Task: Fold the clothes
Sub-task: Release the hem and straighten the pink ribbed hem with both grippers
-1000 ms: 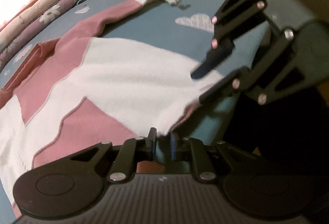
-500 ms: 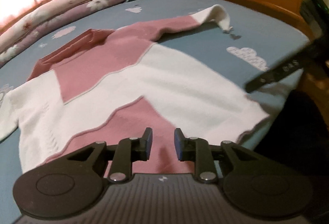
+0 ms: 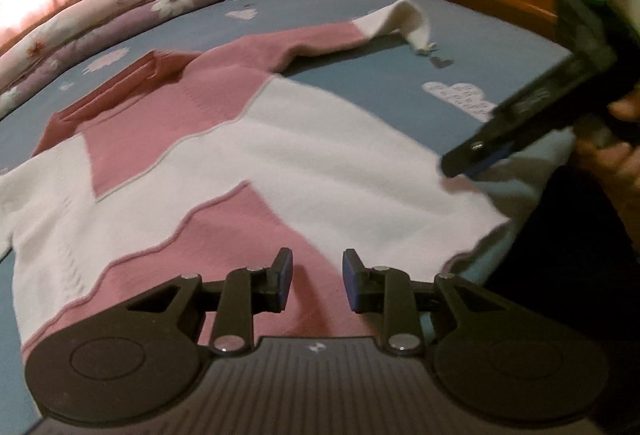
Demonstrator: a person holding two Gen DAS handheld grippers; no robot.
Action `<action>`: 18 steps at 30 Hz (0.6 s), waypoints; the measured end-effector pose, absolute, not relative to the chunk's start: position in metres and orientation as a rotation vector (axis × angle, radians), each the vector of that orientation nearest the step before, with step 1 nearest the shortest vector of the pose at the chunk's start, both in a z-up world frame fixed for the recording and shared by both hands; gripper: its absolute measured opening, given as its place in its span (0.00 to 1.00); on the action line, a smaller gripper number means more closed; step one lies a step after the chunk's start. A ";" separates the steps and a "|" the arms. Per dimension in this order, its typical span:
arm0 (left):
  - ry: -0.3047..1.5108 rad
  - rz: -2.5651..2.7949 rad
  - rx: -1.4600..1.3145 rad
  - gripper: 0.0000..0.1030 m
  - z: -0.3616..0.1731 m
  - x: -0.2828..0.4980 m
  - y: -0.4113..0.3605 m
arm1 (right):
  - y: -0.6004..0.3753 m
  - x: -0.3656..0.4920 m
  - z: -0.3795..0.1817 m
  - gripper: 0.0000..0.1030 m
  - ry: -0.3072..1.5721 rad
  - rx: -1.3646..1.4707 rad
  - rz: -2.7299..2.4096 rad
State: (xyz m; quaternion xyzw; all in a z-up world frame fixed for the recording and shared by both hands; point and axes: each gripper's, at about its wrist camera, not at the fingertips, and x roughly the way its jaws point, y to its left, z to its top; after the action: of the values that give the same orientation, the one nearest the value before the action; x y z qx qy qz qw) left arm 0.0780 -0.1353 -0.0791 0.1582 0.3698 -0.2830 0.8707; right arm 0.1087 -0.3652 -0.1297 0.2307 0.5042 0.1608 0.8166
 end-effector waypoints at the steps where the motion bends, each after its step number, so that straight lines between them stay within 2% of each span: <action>1: 0.769 -0.612 0.324 0.32 -0.079 0.078 -0.138 | -0.364 0.109 -0.131 0.15 1.080 0.473 0.341; 5: 0.729 -0.762 0.262 0.35 -0.082 0.081 -0.153 | -0.368 0.107 -0.133 0.14 1.061 0.489 0.357; 10: 0.897 -0.772 0.279 0.34 -0.111 0.095 -0.174 | -0.368 0.099 -0.126 0.12 1.043 0.458 0.364; 15: 0.907 -0.823 0.274 0.36 -0.110 0.079 -0.167 | -0.376 0.090 -0.119 0.11 1.043 0.413 0.358; 16: 0.902 -0.827 0.285 0.36 -0.110 0.076 -0.167 | -0.377 0.091 -0.121 0.09 1.049 0.416 0.352; 17: 0.902 -0.826 0.290 0.37 -0.108 0.075 -0.167 | -0.378 0.092 -0.122 0.01 1.056 0.400 0.335; 18: 0.904 -0.825 0.294 0.37 -0.107 0.074 -0.167 | -0.378 0.092 -0.124 0.01 1.064 0.380 0.316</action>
State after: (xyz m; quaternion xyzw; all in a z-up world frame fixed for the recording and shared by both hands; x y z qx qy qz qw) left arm 0.0743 -0.1671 -0.1070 0.1376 0.4225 -0.3859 0.8085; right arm 0.0922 -0.3781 -0.1237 0.1794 0.5020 0.1491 0.8328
